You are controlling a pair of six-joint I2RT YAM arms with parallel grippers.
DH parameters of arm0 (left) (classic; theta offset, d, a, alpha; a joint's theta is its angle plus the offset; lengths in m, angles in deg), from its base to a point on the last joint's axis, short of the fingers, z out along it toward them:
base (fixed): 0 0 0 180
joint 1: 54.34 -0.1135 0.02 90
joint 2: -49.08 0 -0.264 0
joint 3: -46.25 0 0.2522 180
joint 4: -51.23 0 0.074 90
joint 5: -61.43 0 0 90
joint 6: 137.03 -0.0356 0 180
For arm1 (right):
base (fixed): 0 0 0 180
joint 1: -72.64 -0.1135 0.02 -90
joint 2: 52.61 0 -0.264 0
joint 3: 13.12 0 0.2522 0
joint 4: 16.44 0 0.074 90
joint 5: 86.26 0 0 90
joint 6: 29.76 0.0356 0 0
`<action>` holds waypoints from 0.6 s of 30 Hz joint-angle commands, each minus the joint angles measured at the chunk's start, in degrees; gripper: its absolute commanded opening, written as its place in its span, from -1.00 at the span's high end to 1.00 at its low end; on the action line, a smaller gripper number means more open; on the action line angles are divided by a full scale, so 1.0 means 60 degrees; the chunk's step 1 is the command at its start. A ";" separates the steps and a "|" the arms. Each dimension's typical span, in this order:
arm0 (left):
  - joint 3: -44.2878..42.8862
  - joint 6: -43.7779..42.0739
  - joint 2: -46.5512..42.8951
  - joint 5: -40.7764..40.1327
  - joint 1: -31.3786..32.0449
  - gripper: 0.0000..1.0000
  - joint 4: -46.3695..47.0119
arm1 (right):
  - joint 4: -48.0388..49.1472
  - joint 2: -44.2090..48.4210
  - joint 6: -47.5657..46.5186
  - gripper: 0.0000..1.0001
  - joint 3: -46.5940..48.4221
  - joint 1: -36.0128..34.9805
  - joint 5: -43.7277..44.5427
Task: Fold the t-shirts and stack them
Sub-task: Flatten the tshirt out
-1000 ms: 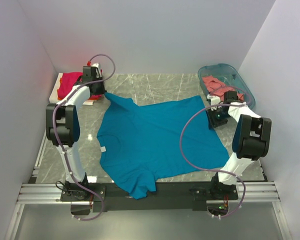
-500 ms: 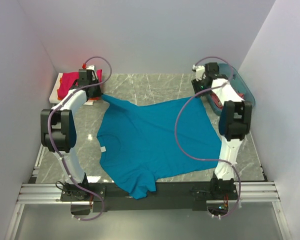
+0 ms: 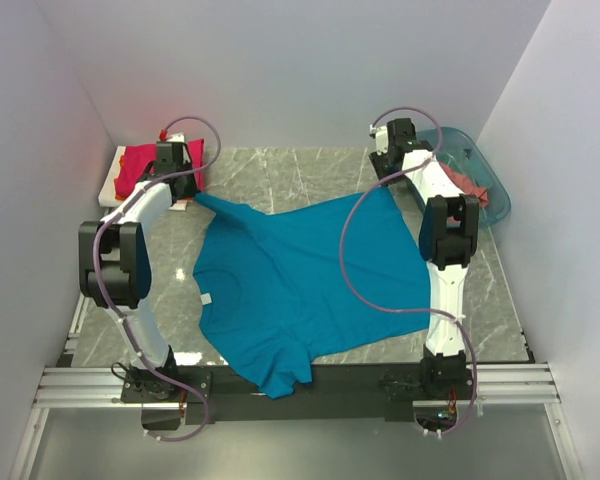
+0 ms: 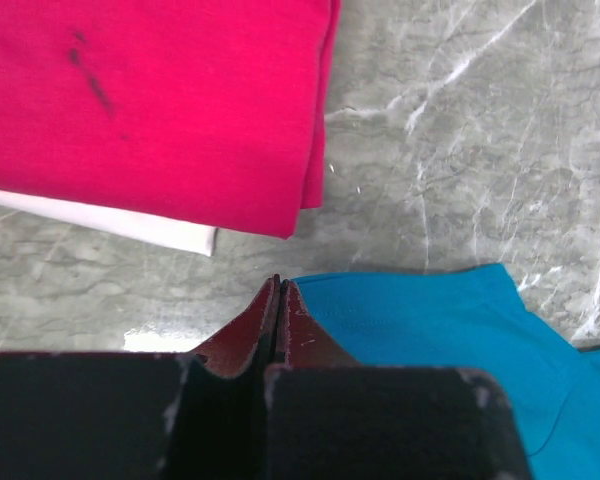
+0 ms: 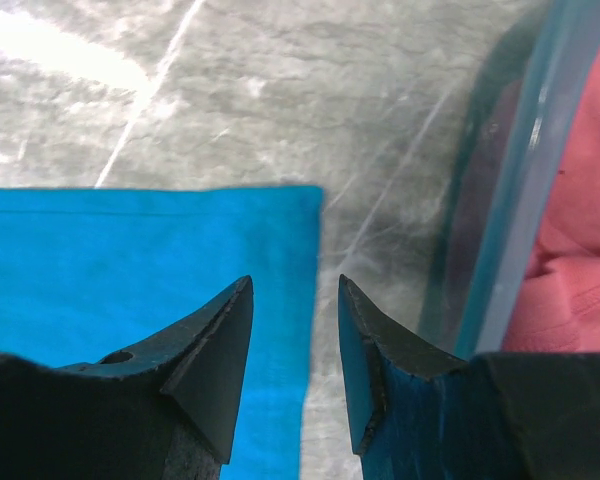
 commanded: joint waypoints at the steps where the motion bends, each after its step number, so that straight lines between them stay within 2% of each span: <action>1: -0.0003 -0.0191 -0.0764 -0.0318 -0.0132 0.99 0.0223 | -0.0051 -0.0232 -0.0022 0.07 0.0574 0.0048 0.0433; 9: -0.0076 -0.0176 -0.0648 -0.0084 -0.0132 0.99 0.0150 | -0.0753 -0.1316 -0.0169 0.10 0.2214 0.0063 0.0127; 18: -0.0179 -0.0118 -0.0677 0.0121 -0.0132 0.99 0.0077 | -0.0826 -0.1726 -0.0418 0.11 0.2521 0.0048 -0.0123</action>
